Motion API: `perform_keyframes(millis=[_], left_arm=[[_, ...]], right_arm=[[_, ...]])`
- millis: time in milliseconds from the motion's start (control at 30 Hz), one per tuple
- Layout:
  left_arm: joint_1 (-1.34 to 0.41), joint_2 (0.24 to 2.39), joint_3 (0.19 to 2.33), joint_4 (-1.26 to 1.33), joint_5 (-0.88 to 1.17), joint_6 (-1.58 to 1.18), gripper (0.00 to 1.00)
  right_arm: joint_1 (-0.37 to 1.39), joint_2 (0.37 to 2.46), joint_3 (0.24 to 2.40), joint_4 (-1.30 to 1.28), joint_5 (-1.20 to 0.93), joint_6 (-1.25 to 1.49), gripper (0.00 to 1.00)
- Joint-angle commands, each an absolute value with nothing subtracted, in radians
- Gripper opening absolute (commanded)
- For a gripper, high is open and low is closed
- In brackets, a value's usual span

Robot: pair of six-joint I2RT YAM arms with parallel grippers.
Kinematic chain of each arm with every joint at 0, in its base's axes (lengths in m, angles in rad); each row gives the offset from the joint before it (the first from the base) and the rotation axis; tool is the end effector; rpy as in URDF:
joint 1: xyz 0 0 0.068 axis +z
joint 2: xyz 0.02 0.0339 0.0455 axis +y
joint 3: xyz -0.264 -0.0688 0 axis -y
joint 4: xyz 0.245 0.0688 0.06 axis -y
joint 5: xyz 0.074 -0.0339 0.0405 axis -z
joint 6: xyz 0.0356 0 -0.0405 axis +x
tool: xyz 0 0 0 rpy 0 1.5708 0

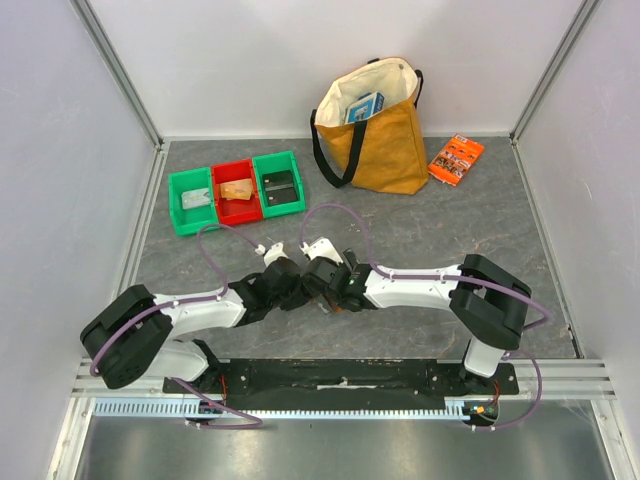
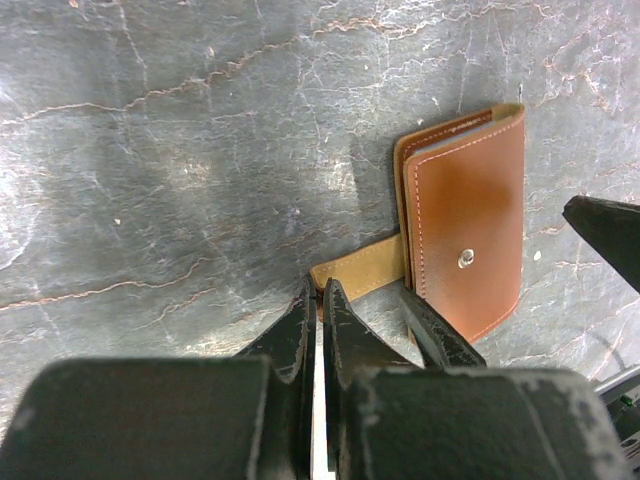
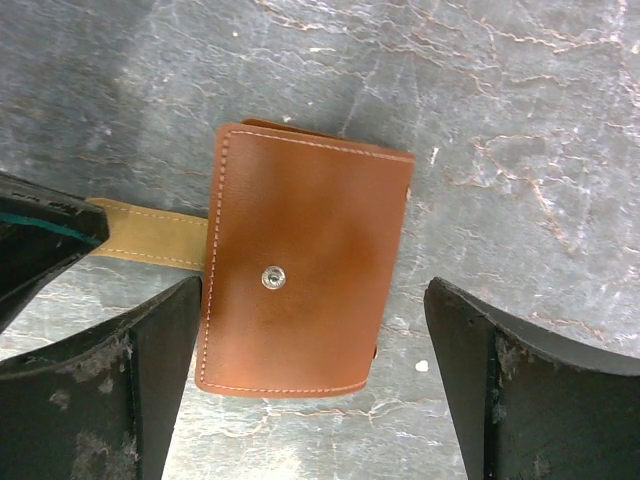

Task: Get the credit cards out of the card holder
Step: Open the card holder at the center of the board.

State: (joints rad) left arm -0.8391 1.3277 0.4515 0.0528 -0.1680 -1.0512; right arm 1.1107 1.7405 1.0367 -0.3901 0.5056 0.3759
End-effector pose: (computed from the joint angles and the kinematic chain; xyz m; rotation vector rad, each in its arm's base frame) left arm 0.1605 -0.1698 0.1399 -0.3456 2.4693 -0.6692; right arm 0.1657 0.2956 0.1675 -0.7386 2.3488 -0.0631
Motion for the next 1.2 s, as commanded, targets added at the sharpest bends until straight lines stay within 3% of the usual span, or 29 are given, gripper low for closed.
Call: perform_keyframes(millis=[0,467,800,1033,1167], left_arm=[[-0.835,1.327,0.428,0.012,-0.161,-1.065,0.02],[-0.81,1.313,0.428,-0.018,-0.15,-1.039,0.02],[-0.769,1.269,0.414,-0.054,-0.152,-1.009,0.02],[-0.727,1.256,0.422,-0.075,-0.133,-0.986,0.02],[-0.706,1.212,0.455,-0.15,-0.146,-0.956,0.12]], right_arm=[[1.114,1.707,1.075,-0.443,0.61,0.387,0.98],[1.02,1.611,1.075,-0.502,0.655,0.336,0.86],[0.865,1.575,0.921,-0.376,0.506,0.296,0.65],[0.85,1.609,0.827,-0.247,0.365,0.304,0.63],[0.85,1.605,0.805,-0.23,0.353,0.311,0.63]])
